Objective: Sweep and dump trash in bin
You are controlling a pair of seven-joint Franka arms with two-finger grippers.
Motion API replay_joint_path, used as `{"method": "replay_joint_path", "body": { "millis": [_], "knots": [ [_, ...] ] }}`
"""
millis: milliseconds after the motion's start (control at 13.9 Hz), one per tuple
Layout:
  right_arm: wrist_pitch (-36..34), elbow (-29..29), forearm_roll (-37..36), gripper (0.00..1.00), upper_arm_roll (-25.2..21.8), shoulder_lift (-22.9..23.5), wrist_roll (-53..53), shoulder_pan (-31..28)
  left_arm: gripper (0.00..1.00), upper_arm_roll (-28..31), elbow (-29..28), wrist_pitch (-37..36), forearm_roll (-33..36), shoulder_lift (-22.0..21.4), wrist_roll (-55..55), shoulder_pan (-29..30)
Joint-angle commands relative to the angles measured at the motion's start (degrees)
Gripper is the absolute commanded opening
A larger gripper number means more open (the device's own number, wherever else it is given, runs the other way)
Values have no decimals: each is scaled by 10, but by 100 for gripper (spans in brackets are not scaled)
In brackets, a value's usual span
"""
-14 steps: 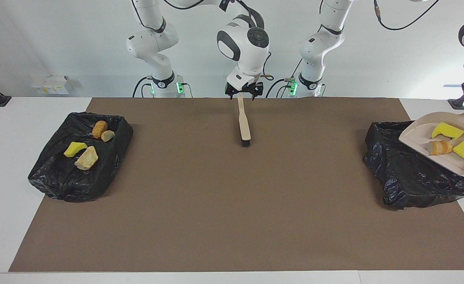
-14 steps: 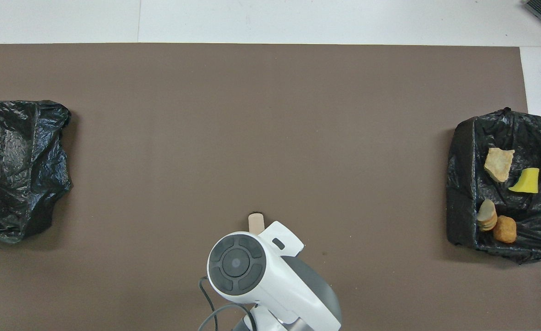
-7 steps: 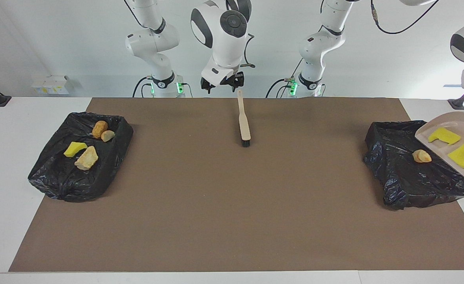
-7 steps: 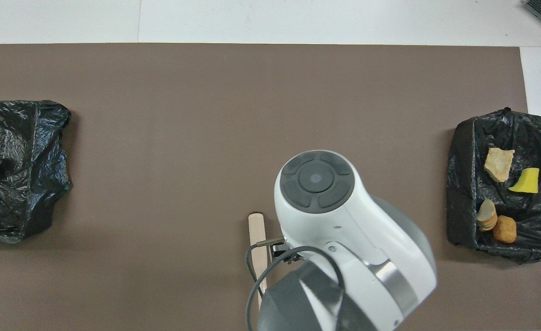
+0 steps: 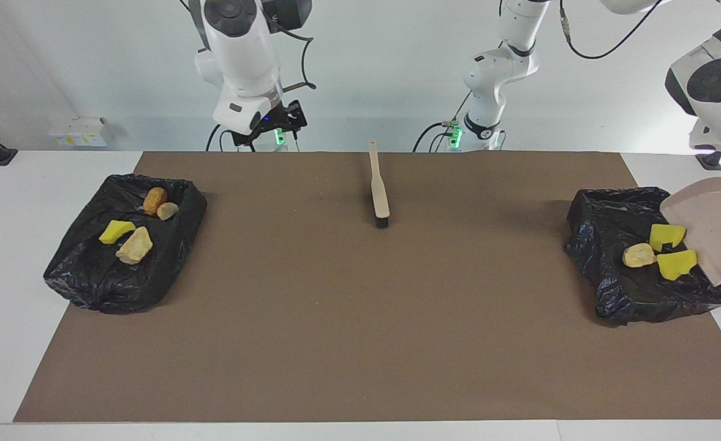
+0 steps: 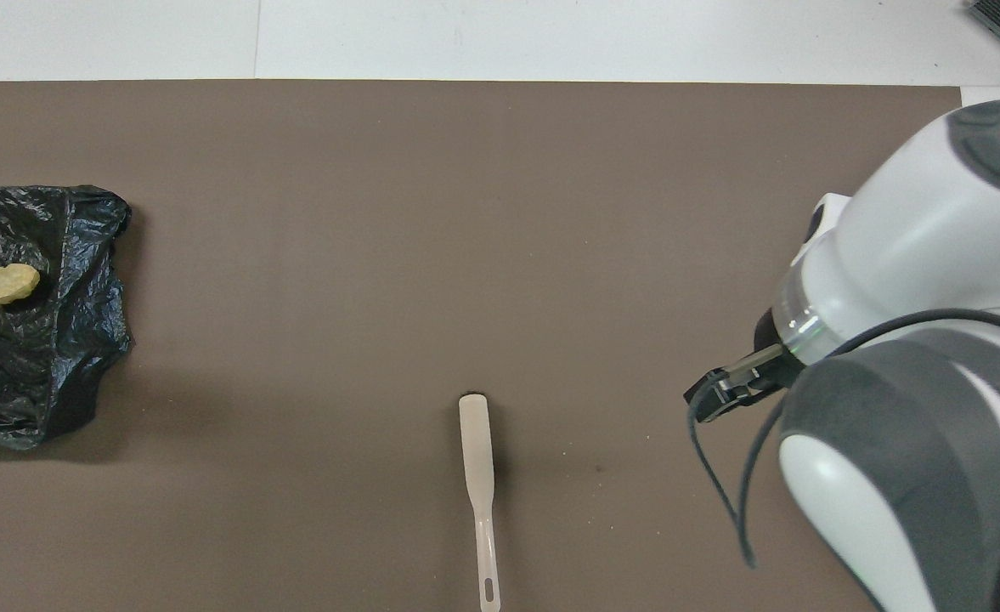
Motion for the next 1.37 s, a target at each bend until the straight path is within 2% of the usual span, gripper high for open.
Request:
{"method": "replay_joint_path", "body": {
  "millis": [0, 144, 288, 432, 504, 648, 720, 936, 1080, 1296],
  "knots": [
    [-13, 13, -48, 100, 6, 1, -36, -21, 0, 8, 14, -32, 50, 4, 4, -22],
    [-8, 25, -79, 100, 6, 2, -49, -39, 0, 8, 44, -81, 70, 5, 6, -44],
    [2, 42, -82, 100, -1, 4, -51, -58, 0, 7, 69, -158, 63, 5, 6, -79],
    [34, 43, -74, 100, -12, 4, -35, -70, 0, 6, 78, -202, 52, 2, 5, -103],
    [38, 42, -74, 100, -17, 4, -9, -73, 0, 4, 93, -212, 12, 0, 5, -108],
    [39, 42, -74, 100, -31, 3, 55, -76, 0, 7, 130, -227, -128, -1, 1, -106],
    [39, 42, -74, 100, -37, 3, 72, -76, 0, 7, 132, -231, -170, -5, -10, -106],
    [66, 36, -63, 100, -57, -6, 70, -78, 0, 2, 125, -246, -295, -18, -160, -108],
    [98, 8, -52, 100, -59, -22, 57, -85, 0, -12, 111, -254, -378, -29, -280, -109],
    [113, -28, -51, 100, -59, -44, 18, -91, 0, -73, 96, -262, -435, -34, -521, -126]
  ]
}}
